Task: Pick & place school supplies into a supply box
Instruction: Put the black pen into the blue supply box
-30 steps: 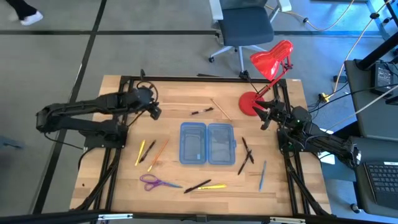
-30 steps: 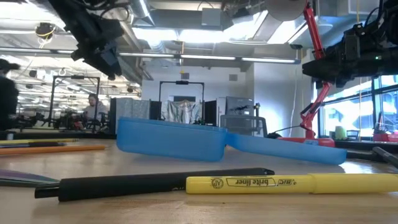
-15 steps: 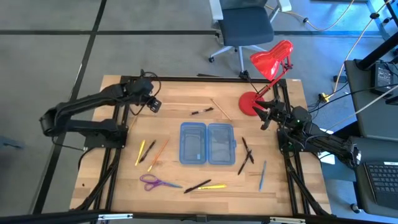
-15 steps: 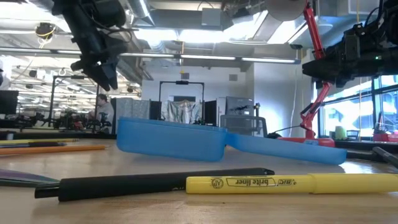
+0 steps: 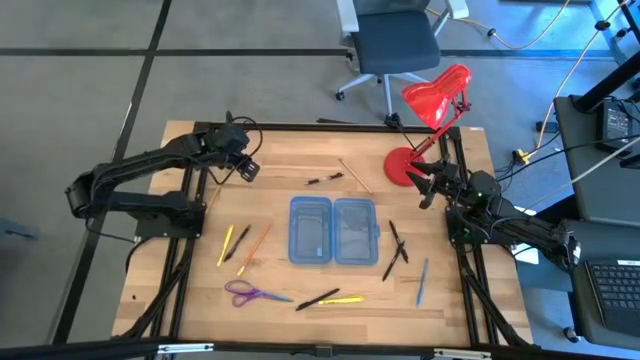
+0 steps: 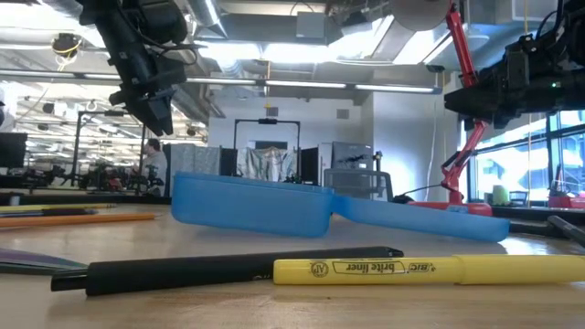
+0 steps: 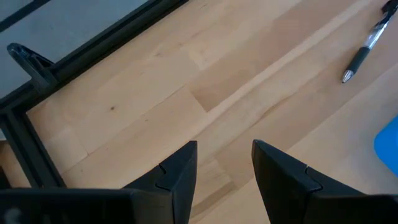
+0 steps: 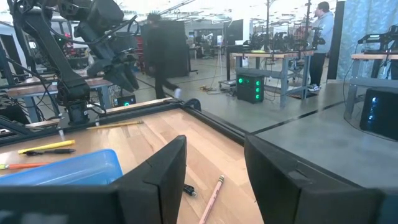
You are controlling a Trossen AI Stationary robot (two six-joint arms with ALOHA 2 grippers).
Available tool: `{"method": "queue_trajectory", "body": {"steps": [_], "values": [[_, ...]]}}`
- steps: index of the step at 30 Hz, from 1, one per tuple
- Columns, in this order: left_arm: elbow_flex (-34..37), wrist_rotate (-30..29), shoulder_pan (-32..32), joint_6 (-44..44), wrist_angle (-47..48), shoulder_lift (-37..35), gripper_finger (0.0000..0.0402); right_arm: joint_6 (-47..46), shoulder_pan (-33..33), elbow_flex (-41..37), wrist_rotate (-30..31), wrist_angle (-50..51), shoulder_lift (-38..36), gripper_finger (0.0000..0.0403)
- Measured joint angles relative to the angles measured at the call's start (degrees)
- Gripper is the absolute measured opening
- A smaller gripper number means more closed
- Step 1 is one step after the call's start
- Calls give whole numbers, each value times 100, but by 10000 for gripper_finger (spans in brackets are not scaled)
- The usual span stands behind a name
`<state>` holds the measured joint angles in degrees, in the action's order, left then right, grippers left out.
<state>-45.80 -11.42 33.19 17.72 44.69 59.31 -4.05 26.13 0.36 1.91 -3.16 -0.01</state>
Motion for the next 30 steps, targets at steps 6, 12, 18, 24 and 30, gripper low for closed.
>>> {"method": "queue_trajectory", "body": {"steps": [6,12,18,24,30], "values": [[0,62,0,-22,-168,0,148,2,0,0,0,0,0,167],[0,1397,-62,-561,-1944,85,147,2,0,0,0,-5,0,167],[-569,1450,-321,-847,-1936,1185,132,58,0,0,2,-350,0,167],[-1435,1599,-475,-1031,-1879,2746,117,290,0,-1,2,-389,0,167],[-2285,2337,-661,-1753,-1911,3919,114,133,0,-1,2,-387,0,167]]}}
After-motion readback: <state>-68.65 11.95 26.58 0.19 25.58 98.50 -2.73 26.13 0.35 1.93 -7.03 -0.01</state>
